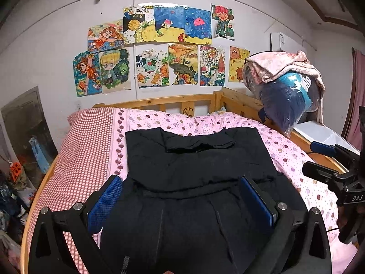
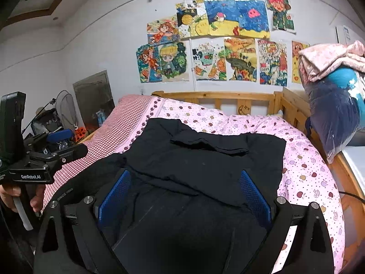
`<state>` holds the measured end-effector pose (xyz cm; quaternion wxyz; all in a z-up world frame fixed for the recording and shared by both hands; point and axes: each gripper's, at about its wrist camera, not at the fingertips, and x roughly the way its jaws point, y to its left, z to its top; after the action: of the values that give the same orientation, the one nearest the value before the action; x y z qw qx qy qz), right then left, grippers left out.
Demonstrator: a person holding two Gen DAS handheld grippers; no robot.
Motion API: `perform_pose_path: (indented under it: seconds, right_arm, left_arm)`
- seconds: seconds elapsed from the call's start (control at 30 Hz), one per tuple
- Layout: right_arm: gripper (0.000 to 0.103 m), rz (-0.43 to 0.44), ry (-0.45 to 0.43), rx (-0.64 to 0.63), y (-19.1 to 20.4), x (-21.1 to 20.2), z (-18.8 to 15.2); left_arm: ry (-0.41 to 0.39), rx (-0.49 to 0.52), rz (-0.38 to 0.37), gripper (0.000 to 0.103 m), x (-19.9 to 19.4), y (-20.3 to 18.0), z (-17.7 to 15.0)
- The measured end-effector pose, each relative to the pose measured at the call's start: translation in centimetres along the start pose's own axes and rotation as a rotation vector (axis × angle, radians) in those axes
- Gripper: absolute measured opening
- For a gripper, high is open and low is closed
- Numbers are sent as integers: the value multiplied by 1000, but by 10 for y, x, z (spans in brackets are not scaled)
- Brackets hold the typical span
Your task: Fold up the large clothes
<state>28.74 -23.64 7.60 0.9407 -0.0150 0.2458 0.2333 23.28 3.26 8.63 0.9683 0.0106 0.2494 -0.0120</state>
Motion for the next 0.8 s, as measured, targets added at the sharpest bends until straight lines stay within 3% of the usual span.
perform_pose_path:
  seconds: [0.3, 0.53, 0.8]
  right_arm:
    - [94, -15, -37, -25, 20, -33, -23]
    - [94, -13, -47, -24, 36, -51, -48]
    - [95, -45, -89, -27, 48, -76, -82]
  left_arm:
    - [-1, -42, -10, 103, -26, 18, -29]
    - [-36, 14, -10, 103, -47, 15, -53]
    - [-16, 59, -26, 103, -53, 16, -77]
